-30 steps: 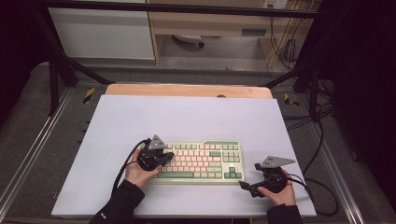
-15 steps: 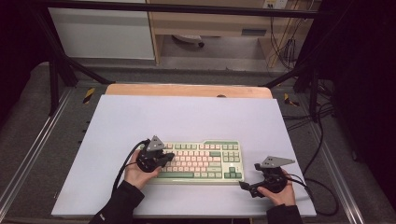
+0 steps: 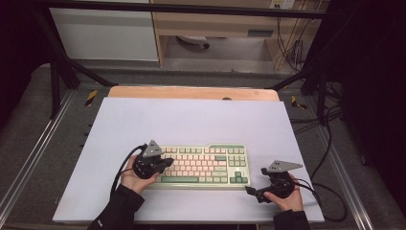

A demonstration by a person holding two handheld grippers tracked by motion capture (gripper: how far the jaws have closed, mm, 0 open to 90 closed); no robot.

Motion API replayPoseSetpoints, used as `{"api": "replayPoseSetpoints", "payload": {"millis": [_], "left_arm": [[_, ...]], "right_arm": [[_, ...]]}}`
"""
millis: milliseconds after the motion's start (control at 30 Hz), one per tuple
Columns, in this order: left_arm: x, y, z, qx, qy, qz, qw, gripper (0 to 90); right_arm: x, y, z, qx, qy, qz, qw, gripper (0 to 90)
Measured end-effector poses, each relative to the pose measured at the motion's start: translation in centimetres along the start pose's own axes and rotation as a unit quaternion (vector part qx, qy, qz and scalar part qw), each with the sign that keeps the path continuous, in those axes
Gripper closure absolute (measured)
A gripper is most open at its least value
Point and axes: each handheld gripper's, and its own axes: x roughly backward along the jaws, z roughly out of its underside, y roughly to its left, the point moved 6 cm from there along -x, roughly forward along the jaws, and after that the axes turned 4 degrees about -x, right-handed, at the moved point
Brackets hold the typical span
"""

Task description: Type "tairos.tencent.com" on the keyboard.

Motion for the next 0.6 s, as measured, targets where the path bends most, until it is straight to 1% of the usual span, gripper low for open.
{"api": "replayPoseSetpoints", "payload": {"millis": [267, 600], "left_arm": [[1.1, 0.5, 0.9, 0.001, -0.002, -0.006, 1.0000, 90.0], [1.9, 1.5, 2.6, 0.011, 0.004, -0.017, 0.9998, 90.0]], "right_arm": [[0.0, 0.1, 0.0, -0.003, 0.001, 0.000, 1.0000, 0.5], [0.0, 0.1, 0.1, -0.002, 0.004, 0.001, 1.0000, 0.5]]}}
